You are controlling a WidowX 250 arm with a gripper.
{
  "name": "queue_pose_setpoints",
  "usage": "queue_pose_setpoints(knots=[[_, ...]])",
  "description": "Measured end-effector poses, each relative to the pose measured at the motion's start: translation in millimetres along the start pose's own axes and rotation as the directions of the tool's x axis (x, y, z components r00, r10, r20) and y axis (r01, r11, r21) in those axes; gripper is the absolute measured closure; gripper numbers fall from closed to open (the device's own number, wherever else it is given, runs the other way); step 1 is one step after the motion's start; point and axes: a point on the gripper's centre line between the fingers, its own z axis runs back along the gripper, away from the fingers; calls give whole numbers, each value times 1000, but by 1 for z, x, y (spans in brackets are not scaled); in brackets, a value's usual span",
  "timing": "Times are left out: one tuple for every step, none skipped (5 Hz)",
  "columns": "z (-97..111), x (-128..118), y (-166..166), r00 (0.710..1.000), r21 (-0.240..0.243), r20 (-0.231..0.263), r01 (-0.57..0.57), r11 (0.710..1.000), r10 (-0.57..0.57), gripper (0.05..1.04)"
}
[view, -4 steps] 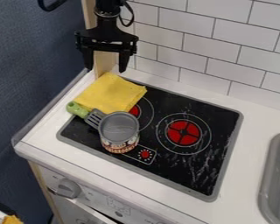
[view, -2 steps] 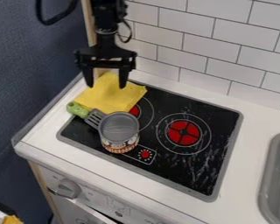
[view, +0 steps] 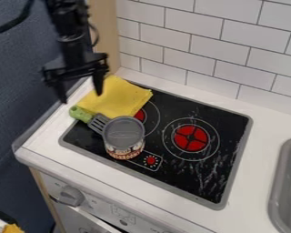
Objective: Put the spatula on the upper side of the stove in between
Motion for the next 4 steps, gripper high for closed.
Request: queue_pose_setpoints(knots=[[-14, -8, 14, 980, -53, 0, -196, 979, 197, 83], [-22, -9, 21, 951, -53, 34, -304, 951, 306, 83], [-31, -6, 19, 943, -71, 51, -325, 943, 329, 83], [-34, -6, 19, 942, -62, 55, -329, 942, 332, 83]])
